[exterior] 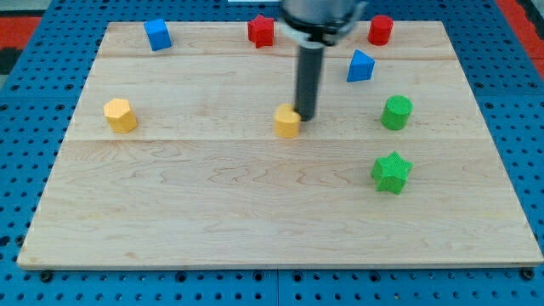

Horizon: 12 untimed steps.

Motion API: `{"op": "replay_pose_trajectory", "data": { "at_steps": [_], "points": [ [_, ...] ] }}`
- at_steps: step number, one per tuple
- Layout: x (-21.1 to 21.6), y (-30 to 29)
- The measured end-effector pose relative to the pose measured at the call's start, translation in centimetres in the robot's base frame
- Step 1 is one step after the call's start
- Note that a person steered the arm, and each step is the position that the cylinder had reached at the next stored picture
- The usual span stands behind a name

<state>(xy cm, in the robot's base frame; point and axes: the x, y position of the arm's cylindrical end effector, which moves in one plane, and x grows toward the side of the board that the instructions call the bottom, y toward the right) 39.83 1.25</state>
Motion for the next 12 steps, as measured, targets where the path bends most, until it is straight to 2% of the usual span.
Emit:
{"op": "replay_pose_trajectory", "data": {
  "at_steps": [2, 3, 5, 7, 8, 9, 10, 12],
  "points": [
    [6.8, -14.6],
    [10.4, -18.2],
    [12.8, -13.4],
    [14.0, -22.3],
    [11.7, -17.7],
    [5.3, -7.9],
    [1.7, 3.4],
    [-5.8, 12.8]
  ]
}}
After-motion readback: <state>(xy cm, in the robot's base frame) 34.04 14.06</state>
